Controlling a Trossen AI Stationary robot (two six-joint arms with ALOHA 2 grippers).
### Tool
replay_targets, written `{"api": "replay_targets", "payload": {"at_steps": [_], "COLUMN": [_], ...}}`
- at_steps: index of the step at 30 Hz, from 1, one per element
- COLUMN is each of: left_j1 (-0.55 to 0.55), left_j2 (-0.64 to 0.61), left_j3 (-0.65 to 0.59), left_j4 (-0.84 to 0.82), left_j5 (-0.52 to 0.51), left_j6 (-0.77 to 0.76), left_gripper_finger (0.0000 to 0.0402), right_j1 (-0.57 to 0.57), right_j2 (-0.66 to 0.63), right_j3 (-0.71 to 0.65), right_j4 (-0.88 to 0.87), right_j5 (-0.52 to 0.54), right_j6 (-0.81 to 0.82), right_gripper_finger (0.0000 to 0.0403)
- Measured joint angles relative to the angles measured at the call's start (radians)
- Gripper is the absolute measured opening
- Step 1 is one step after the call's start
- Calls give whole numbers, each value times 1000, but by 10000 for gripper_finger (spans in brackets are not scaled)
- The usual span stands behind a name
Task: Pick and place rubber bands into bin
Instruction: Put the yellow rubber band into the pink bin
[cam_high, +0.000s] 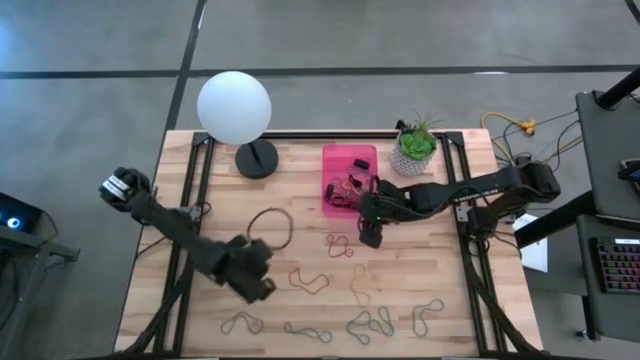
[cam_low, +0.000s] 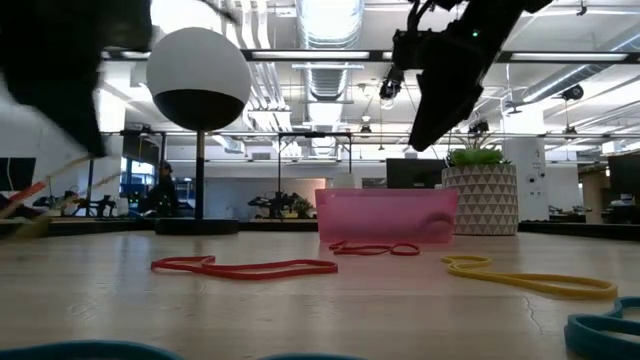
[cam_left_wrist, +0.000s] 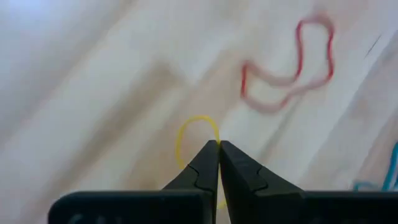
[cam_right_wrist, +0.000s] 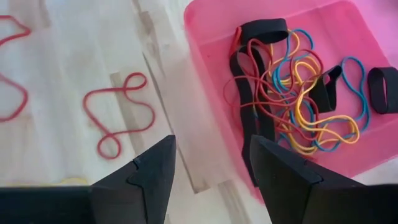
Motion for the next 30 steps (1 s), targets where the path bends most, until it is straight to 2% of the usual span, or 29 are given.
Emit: {"api": "replay_targets", "payload": {"at_steps": [3, 7, 13, 17, 20, 22, 27, 30], "left_j1": [128, 326, 576, 693, 741, 757, 772, 776], "left_j2": [0, 0, 11, 57, 121, 178, 337, 424], "left_j3": [46, 110, 234, 330, 409, 460, 553, 604], "left_j4": [10, 59, 239, 328, 352, 355, 344, 338], "left_j5": [12, 21, 138, 223, 252, 243, 119, 133], "left_j6": [235, 523, 853, 964, 1016, 1047, 1074, 1071], "left_gripper_finger": [0, 0, 0, 0, 0, 0, 7, 29], "right_j1": [26, 77, 154, 193, 216, 232, 270, 283], "right_j2": [-27, -82, -175, -219, -229, -225, -212, -210], "right_j3": [0, 0, -21, -64, -92, -101, -104, -105], "right_j4": [-42, -140, -276, -284, -282, -290, -283, -283], "right_j5": [5, 66, 109, 136, 168, 174, 188, 189], "right_j6": [17, 87, 285, 410, 483, 521, 549, 552], "right_gripper_finger": [194, 194, 194, 194, 194, 194, 194, 194]}}
